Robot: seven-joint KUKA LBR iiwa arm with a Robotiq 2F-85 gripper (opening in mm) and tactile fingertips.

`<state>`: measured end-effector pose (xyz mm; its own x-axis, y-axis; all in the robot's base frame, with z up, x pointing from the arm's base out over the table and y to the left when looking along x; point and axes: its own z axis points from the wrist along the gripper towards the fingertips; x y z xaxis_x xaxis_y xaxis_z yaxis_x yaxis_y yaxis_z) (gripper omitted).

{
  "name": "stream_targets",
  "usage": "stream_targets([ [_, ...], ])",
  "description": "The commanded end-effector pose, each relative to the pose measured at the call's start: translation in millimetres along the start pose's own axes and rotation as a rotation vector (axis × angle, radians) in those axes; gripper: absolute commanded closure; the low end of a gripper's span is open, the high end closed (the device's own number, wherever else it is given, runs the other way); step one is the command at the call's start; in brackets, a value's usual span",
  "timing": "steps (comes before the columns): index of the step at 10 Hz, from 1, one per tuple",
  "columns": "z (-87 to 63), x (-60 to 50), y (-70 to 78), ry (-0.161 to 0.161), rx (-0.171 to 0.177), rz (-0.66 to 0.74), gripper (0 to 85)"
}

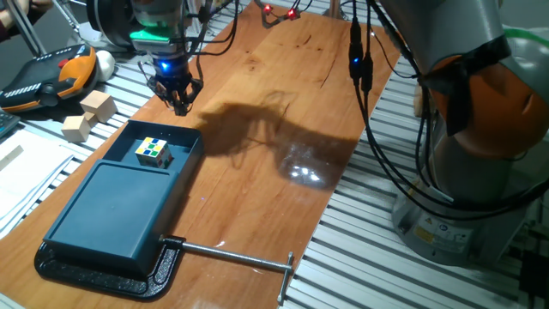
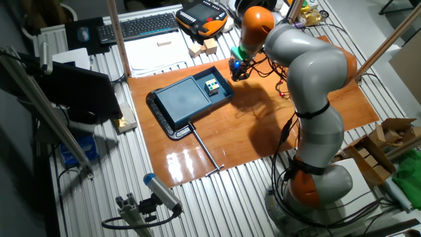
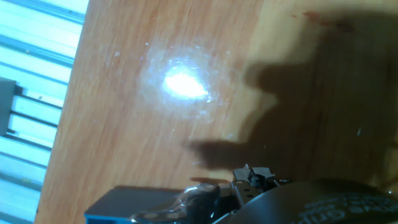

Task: Grasp the handle and close the drawer

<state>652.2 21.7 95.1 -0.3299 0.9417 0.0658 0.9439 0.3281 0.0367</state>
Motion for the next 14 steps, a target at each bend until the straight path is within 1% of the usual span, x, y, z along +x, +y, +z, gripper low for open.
stream_targets([
  [1,2.6,0.3,1.3,-0.005,0.001,-0.001,83.0],
  [4,10.4,1.3,5.0,-0.001,0.003,0.003,83.0],
  [6,9.8,0.7,4.3,0.007,0.016,-0.023,83.0],
  [7,9.8,0.7,4.3,0.01,0.015,-0.031,83.0],
  [8,9.8,0.7,4.3,0.0,0.014,-0.045,83.0],
  [9,9.8,0.7,4.3,-0.03,0.027,-0.053,83.0],
  [10,9.8,0.7,4.3,-0.047,0.034,-0.044,83.0],
  [12,9.8,0.7,4.3,-0.059,0.019,-0.029,83.0],
  [14,9.8,0.7,4.3,-0.01,0.006,0.012,83.0],
])
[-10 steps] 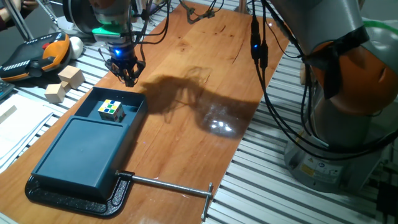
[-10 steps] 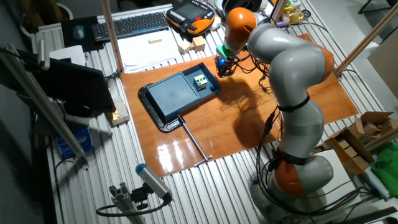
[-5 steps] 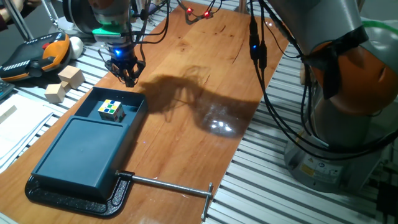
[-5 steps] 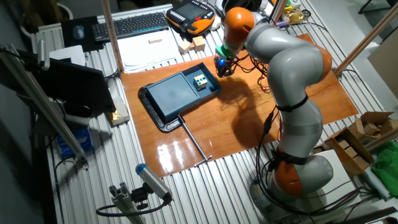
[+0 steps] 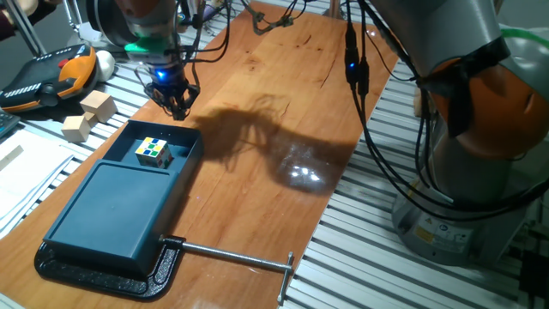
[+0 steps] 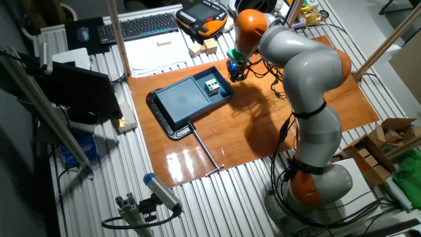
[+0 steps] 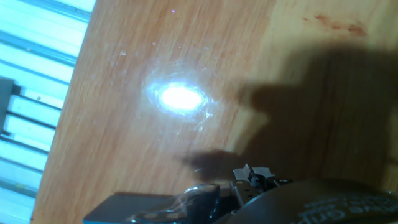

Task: Grasp the handle and close the drawer

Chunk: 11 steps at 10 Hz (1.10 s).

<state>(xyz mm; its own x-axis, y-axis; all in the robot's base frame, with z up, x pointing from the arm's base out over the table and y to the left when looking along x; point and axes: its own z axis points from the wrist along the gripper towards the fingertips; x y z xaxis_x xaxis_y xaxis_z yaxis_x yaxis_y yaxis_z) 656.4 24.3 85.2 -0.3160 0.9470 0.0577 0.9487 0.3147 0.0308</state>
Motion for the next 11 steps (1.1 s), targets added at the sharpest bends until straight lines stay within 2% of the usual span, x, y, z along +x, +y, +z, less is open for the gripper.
stream_targets([
  [1,1.0,-0.2,1.0,0.002,-0.004,0.003,83.0],
  [3,2.5,-1.9,2.2,0.005,-0.01,0.01,83.0],
  [4,3.2,-2.1,2.7,0.018,-0.014,0.007,81.7],
  [5,4.5,-2.9,3.3,0.024,-0.014,0.007,73.0],
  [7,8.6,-4.1,4.1,0.019,-0.009,0.014,46.0],
  [9,10.4,-4.5,5.3,0.018,-0.018,0.04,25.7],
  [11,13.7,-3.8,9.7,0.03,-0.028,0.068,21.0],
])
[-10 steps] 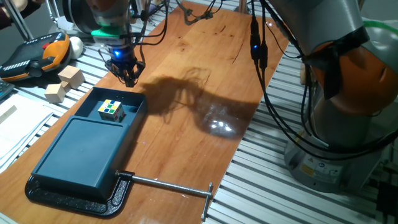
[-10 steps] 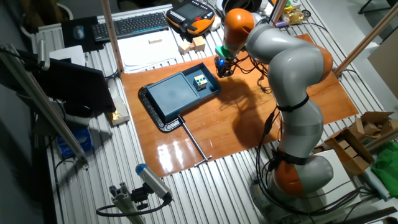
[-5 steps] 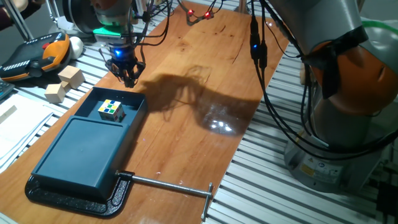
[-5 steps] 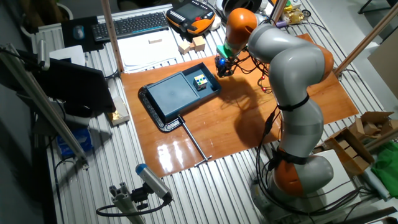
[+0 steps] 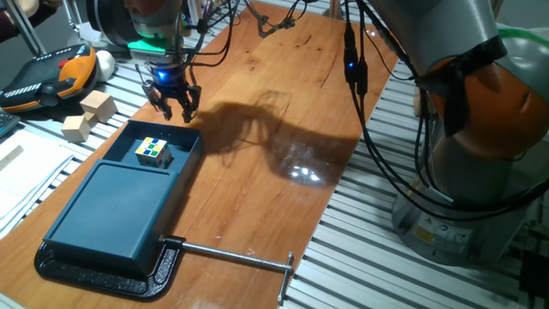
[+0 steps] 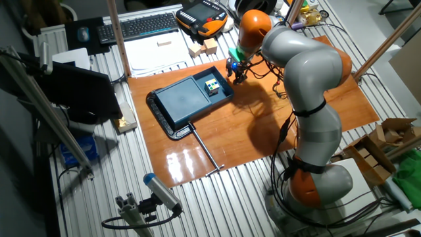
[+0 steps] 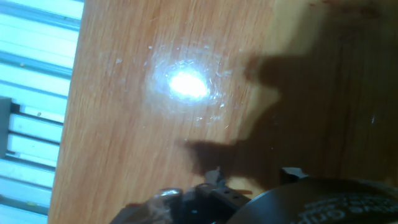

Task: Grasp the handle and close the drawer

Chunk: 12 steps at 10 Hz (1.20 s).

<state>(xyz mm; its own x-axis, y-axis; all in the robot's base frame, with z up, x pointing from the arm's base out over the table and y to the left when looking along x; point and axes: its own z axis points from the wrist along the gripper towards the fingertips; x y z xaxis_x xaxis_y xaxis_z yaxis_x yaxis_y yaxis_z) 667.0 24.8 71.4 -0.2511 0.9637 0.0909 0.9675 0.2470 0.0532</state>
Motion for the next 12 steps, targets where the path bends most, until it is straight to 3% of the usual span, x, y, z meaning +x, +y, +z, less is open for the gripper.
stream_targets([
  [1,0.2,0.6,1.2,0.006,-0.002,0.006,21.0],
  [12,18.5,13.2,16.1,0.045,-0.007,0.035,23.0],
])
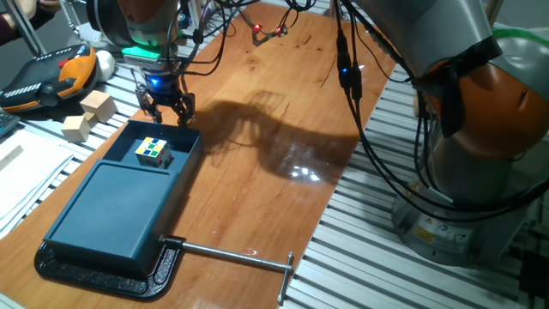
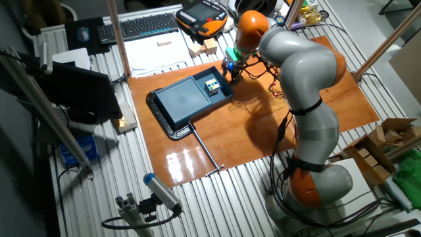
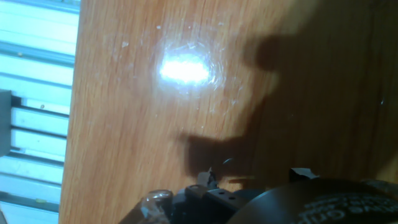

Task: Grasp the handle and close the drawer

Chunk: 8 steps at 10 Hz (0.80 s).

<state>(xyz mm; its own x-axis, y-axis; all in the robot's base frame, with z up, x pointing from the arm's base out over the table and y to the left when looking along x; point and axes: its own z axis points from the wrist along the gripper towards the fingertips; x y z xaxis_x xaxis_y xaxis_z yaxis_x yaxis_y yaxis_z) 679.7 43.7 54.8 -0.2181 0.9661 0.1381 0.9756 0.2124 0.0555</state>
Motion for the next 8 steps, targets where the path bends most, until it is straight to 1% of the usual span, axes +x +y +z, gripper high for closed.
stream_targets([
  [1,1.0,1.4,0.4,0.001,-0.001,0.001,23.0],
  [3,2.4,3.4,1.0,0.003,0.001,0.011,23.0],
  [6,4.8,2.8,1.3,0.021,0.005,0.014,23.3],
  [8,5.0,3.9,1.4,0.027,0.008,0.009,24.0],
])
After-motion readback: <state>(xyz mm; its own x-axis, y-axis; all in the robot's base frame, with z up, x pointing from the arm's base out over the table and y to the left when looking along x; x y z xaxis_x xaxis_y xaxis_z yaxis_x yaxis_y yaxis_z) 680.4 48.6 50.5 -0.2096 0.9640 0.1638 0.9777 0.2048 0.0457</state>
